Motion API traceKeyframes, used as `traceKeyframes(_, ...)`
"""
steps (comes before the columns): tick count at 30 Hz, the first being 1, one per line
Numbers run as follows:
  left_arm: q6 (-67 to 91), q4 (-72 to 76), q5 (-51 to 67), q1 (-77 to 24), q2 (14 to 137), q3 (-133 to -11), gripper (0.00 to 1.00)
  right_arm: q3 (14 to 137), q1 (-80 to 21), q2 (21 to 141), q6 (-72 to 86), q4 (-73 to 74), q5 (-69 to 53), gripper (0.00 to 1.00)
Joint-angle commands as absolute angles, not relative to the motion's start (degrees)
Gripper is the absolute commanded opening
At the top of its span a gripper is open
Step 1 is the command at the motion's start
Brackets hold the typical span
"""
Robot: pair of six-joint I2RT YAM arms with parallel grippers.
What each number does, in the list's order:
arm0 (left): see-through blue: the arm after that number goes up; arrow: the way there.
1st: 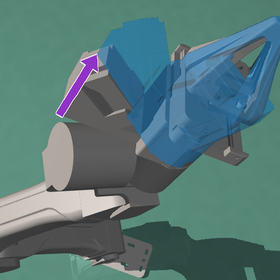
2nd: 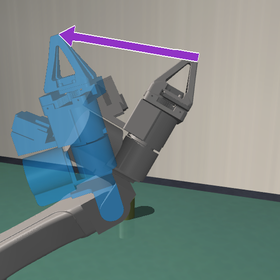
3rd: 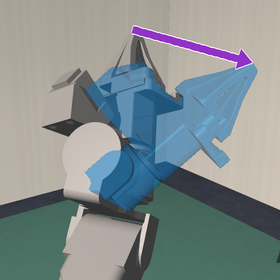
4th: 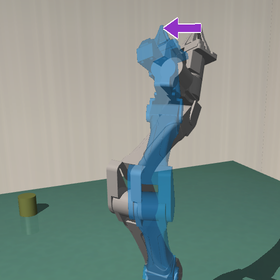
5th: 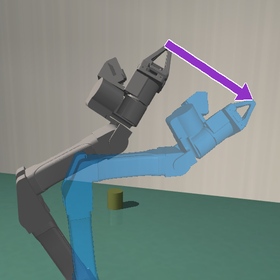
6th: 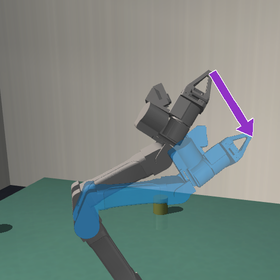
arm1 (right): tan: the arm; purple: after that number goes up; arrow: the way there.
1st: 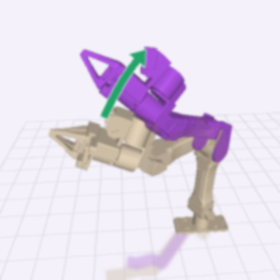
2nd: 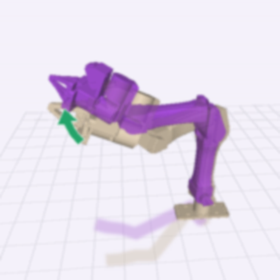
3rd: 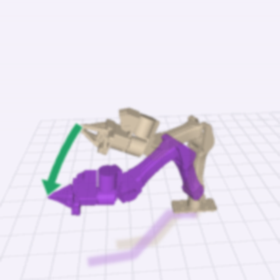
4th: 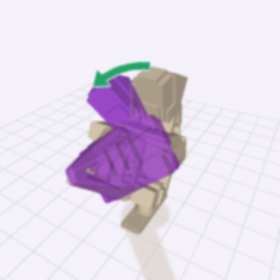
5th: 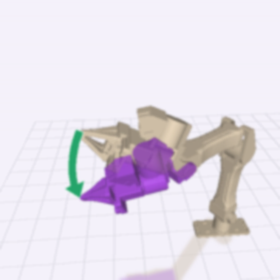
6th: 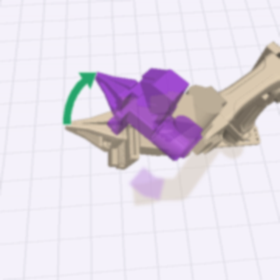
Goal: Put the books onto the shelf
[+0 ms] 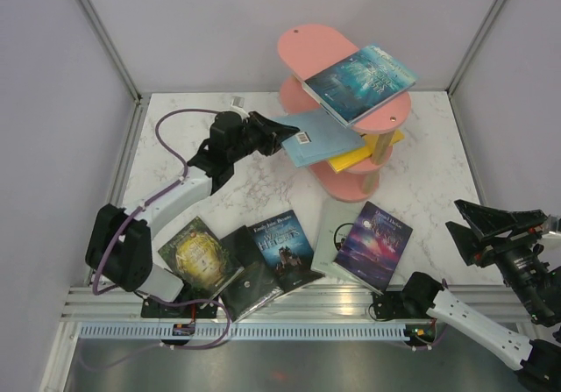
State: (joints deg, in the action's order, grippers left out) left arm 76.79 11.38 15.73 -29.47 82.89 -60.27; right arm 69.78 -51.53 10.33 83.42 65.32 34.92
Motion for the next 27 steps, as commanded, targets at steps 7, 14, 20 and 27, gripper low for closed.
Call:
traceKeyframes(7,80.9,26.8,16.6,-32.8,93.8,-72.1,0.02,70.0,-51.6,9.4,84.4,67.1,36.3,0.98)
traceKeyframes(14,81.5,25.9,18.4,-36.3,99.0,-76.1,0.02,69.8,-51.6,8.0,85.5,69.0,37.4,0.98)
traceKeyframes(20,81.3,24.6,17.8,-37.7,100.5,-75.8,0.03,69.9,-51.6,7.9,85.8,69.4,37.6,0.98)
traceKeyframes(27,80.2,22.6,20.4,-37.9,102.7,-78.0,0.11,69.1,-51.6,8.1,86.0,69.3,37.3,0.98)
